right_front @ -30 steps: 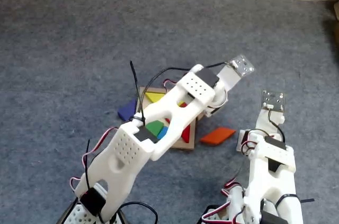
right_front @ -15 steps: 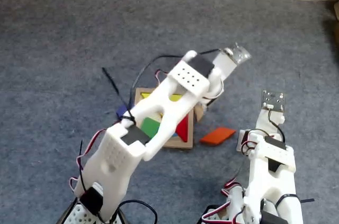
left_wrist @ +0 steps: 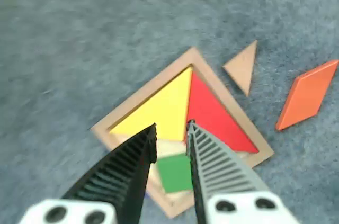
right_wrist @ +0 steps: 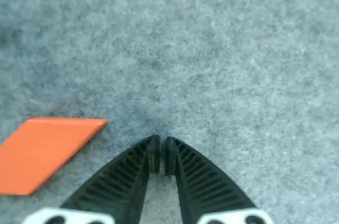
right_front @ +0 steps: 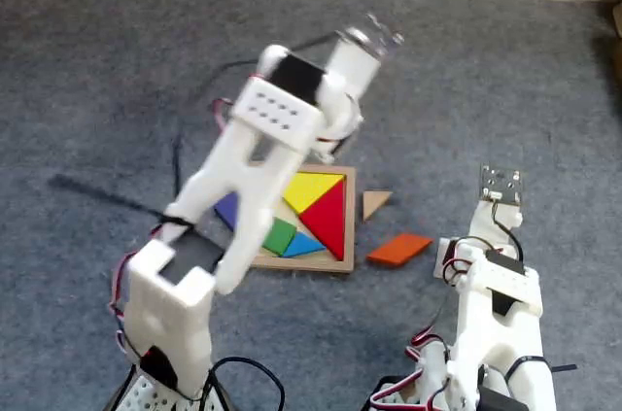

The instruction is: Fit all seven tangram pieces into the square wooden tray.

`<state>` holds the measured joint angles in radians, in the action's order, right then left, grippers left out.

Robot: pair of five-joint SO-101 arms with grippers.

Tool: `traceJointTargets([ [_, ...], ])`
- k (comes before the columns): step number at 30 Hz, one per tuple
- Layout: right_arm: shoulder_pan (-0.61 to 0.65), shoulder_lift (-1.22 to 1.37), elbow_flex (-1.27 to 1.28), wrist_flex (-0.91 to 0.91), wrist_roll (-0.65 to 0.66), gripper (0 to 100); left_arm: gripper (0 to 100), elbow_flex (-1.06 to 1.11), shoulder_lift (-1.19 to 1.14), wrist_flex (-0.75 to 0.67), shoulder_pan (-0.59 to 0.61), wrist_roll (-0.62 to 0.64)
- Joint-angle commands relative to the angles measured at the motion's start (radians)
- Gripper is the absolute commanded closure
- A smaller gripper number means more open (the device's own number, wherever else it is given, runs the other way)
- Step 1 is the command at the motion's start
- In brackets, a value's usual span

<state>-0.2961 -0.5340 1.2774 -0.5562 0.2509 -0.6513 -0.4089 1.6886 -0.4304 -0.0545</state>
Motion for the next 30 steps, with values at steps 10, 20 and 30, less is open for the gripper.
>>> traceJointTargets([
  [10,0.062,-0.008,-0.374,-0.429,-0.002,95.0,90,0.381,0.567,0.026,0.275,0.003],
  [20,0.351,-0.007,-0.602,-0.674,-0.009,95.0,90,1.081,0.970,-0.338,0.541,0.006],
  [30,0.797,-0.005,-0.624,-0.654,-0.011,95.1,89,1.454,1.041,-0.592,0.774,0.009],
])
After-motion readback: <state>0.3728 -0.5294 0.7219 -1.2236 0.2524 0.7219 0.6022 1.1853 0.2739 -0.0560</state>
